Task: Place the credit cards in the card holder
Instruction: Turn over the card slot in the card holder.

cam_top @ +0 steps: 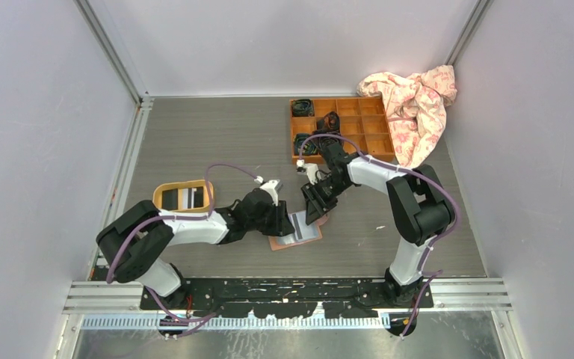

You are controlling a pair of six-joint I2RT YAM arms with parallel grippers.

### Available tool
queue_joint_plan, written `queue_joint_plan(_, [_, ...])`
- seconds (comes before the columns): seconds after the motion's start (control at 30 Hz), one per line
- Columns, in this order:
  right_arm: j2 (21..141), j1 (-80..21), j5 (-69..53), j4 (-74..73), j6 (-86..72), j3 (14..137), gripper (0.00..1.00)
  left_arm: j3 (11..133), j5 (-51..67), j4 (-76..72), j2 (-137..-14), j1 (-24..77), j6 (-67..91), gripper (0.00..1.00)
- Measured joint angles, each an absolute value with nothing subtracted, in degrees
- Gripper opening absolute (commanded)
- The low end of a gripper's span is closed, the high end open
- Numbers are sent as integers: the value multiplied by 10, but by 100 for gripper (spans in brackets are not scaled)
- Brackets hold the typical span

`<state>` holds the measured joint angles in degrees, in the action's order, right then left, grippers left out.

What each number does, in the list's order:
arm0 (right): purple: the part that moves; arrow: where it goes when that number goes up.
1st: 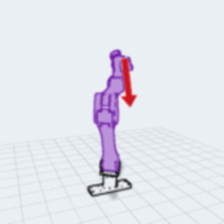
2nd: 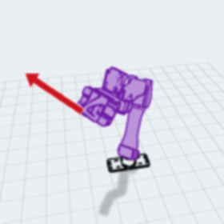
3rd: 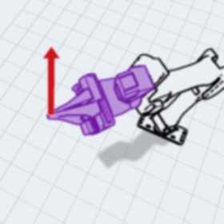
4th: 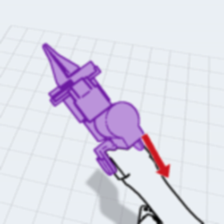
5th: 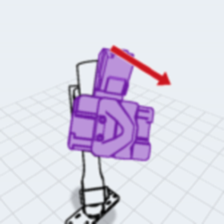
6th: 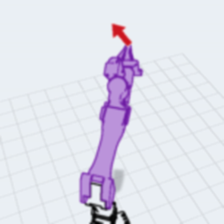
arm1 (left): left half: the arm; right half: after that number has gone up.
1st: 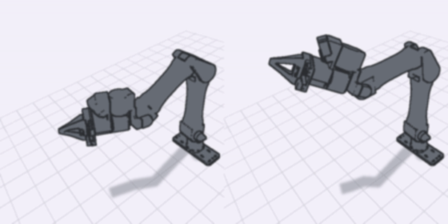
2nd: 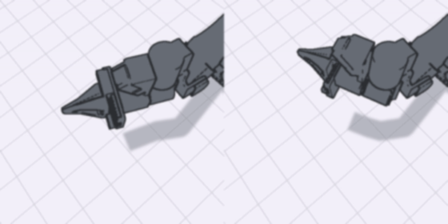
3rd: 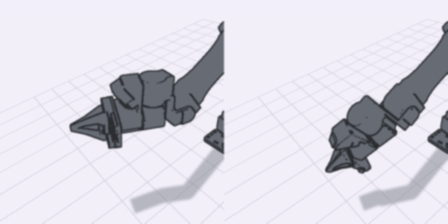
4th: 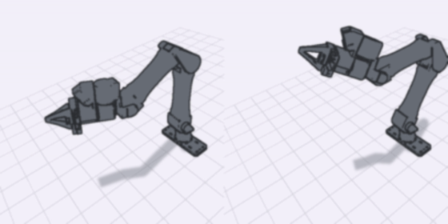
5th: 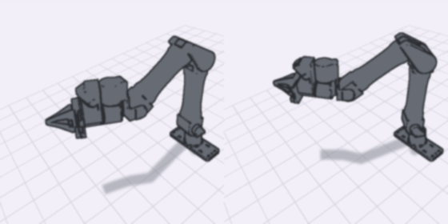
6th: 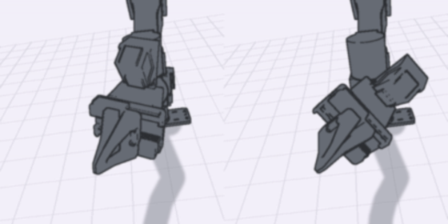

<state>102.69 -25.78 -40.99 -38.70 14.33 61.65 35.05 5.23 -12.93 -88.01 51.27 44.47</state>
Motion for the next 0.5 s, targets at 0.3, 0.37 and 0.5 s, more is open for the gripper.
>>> queue_joint_plan(0.3, [1047, -271, -400, -393, 137, 632, 46, 344, 56, -163, -896, 513, 455, 36])
queue_joint_plan(0.37, [1051, -273, -399, -394, 135, 635, 45, 343, 57, -170, -900, 513, 460, 36])
queue_joint_plan(0.5, [1054, -274, -399, -400, 132, 641, 44, 341, 58, -179, -902, 513, 463, 35])
